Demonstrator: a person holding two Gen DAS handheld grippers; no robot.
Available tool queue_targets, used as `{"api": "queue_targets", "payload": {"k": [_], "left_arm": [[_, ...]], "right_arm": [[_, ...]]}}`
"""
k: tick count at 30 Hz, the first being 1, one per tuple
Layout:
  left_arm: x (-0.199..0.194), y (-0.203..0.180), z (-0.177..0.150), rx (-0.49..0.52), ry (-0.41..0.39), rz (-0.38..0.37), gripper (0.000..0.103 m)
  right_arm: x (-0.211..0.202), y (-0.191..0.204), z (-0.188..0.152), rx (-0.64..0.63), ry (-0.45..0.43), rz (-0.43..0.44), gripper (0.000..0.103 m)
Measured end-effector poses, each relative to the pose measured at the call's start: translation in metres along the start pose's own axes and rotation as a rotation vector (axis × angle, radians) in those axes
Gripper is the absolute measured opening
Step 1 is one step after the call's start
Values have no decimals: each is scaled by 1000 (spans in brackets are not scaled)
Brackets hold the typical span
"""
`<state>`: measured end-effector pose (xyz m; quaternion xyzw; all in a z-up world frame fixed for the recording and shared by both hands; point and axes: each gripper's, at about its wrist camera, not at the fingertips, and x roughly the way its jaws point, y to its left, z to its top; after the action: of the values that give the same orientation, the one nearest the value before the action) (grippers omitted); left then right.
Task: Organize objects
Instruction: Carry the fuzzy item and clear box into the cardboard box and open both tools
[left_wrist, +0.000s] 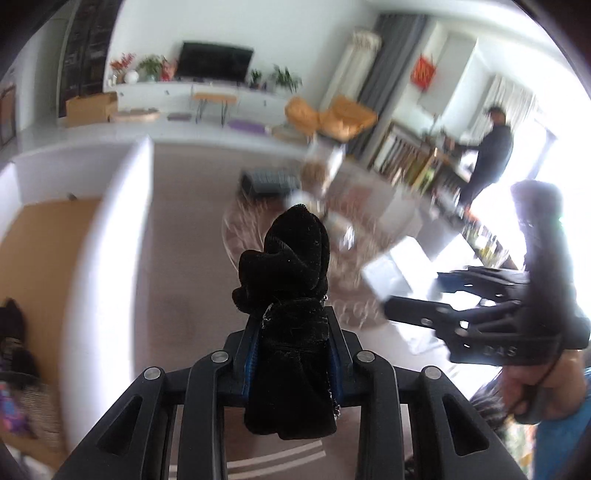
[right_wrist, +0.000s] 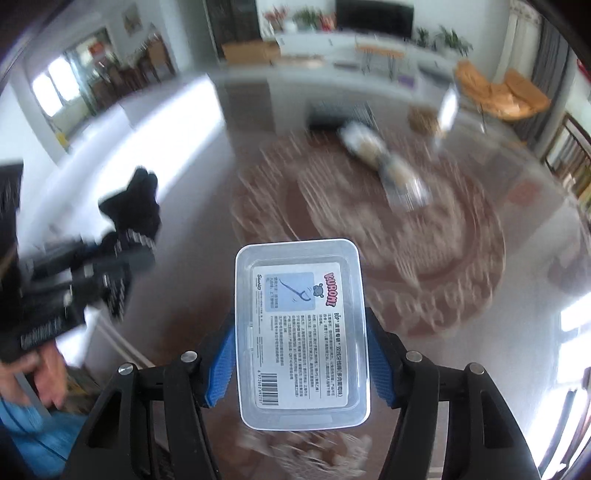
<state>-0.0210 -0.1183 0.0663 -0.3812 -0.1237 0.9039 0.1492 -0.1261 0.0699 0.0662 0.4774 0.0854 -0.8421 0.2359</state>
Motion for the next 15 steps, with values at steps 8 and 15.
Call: {"api": "queue_targets", "payload": {"k": [8,15], "left_arm": [[-102,115,5,-123,-96,275,30],[-88,197,-32,-258,118,571,62]], "right_arm": [[-25,151,99,-139,-172,264,62],[67,240,113,-203,-40,364,66]]}}
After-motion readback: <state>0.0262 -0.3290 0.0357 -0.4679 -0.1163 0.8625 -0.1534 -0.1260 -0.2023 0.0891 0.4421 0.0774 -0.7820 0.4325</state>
